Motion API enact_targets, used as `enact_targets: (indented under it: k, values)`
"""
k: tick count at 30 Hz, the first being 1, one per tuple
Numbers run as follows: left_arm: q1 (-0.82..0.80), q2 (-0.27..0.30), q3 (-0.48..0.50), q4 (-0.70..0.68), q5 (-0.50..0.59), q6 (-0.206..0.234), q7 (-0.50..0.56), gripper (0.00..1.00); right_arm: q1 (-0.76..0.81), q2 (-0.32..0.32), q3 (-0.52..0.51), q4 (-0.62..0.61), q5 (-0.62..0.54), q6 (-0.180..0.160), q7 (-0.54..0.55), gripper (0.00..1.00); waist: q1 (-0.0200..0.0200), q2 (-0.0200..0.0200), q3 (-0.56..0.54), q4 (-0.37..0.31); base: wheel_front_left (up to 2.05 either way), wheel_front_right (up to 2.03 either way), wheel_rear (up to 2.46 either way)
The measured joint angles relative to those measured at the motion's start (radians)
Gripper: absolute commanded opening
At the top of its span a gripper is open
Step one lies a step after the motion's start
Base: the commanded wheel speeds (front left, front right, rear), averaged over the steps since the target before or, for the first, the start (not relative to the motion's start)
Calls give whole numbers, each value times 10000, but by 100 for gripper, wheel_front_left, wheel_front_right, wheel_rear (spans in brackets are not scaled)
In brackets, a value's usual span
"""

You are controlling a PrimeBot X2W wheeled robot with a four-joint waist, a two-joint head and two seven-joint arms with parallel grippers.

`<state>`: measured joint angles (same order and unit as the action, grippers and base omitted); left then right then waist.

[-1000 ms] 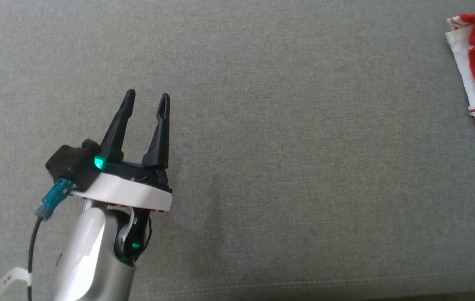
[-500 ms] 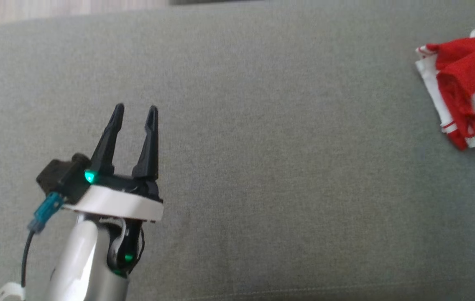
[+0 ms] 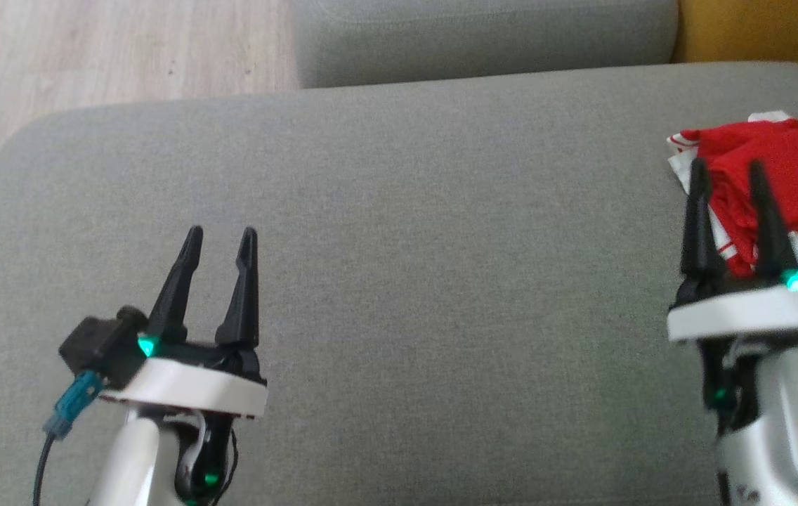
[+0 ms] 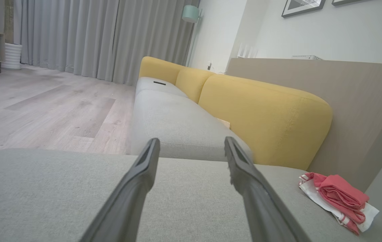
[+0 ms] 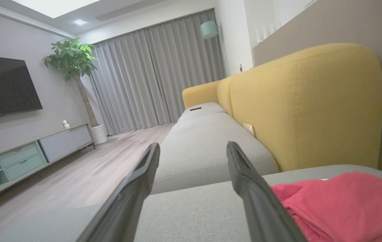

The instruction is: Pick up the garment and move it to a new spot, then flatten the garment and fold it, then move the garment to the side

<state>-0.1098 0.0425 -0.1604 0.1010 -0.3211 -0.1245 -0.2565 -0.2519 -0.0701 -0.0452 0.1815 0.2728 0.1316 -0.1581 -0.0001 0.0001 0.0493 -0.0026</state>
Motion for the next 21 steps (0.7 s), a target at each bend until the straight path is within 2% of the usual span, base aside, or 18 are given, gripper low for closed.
enact_targets:
  k: [10,15,21]
  values:
    - [1012,6,100,-8,-48,73,0,100,1548,197,821,564,234,0,-859,100,0,0,-414,86,0,0,0]
    - [1140,10,127,-67,-77,280,0,100,1653,211,989,518,267,0,-899,100,0,0,-435,119,0,0,0]
    - [1139,12,102,-127,-88,284,0,100,1653,211,989,318,267,0,-901,100,0,0,-419,127,0,0,0]
